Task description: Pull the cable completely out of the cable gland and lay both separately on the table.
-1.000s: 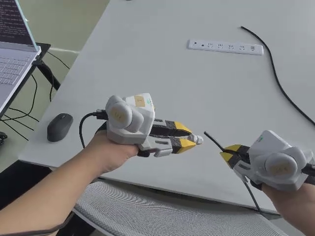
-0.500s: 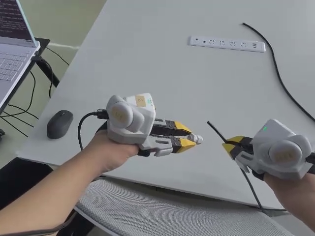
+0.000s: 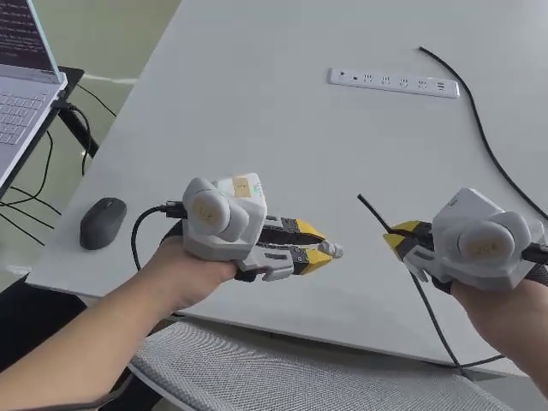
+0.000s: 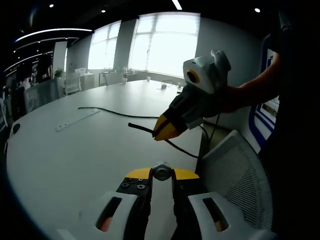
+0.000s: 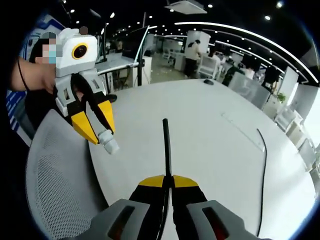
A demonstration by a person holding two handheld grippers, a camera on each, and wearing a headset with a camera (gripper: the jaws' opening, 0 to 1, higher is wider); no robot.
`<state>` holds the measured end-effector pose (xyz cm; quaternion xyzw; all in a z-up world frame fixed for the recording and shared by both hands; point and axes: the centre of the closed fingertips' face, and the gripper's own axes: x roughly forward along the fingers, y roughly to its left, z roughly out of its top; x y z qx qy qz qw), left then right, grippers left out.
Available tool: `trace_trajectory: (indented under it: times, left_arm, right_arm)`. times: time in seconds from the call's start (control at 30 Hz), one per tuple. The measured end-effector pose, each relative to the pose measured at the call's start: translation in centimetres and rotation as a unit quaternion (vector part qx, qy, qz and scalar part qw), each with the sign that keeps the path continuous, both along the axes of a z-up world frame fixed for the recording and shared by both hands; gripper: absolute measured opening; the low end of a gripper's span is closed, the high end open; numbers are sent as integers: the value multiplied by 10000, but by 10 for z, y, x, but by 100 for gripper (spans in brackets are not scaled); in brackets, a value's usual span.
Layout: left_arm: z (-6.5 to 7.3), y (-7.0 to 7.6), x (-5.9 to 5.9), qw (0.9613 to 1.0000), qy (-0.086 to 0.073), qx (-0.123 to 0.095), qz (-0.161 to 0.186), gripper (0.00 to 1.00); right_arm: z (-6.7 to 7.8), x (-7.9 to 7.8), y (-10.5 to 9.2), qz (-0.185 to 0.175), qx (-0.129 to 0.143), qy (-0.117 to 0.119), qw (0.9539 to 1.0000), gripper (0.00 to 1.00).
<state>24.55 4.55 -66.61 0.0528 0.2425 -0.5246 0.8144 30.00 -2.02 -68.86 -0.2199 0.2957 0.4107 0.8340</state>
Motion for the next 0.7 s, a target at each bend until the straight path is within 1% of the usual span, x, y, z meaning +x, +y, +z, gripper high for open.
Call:
trace_trajectory:
  times: [0.03,0.1,0.2,0.33,0.4,0.5,0.63,0.7]
  left_arm:
    - [1,2,0,10000,-1,-36,-2,15]
    - [2,4,-1,10000,-38,-35,-43,15]
    - [1,8,-1,10000,-37,-55,-68,15]
    - [-3,13,-3,9999,12,-130,-83,15]
    - [-5,15,-4,9999,23,-129,-89,15]
    - [-9,22,-5,9999,54,-129,-73,15]
    - [-13,30,-4,9998,96,-160,-34,15]
    - [-17,34,-3,9998,107,-147,-28,15]
  right_arm:
    - [0,1,1,-24,-21,-6,10000,0]
    - [2,5,3,-118,11,21,9999,0]
    - [4,7,8,-158,8,20,9999,0]
    - [6,13,16,-173,-36,9,9998,0]
    - [5,17,22,-176,-68,20,9998,0]
    - [4,21,31,-155,-86,31,9998,0]
    - [2,28,42,-107,-158,41,9998,0]
    - [2,32,48,-105,-137,64,9998,0]
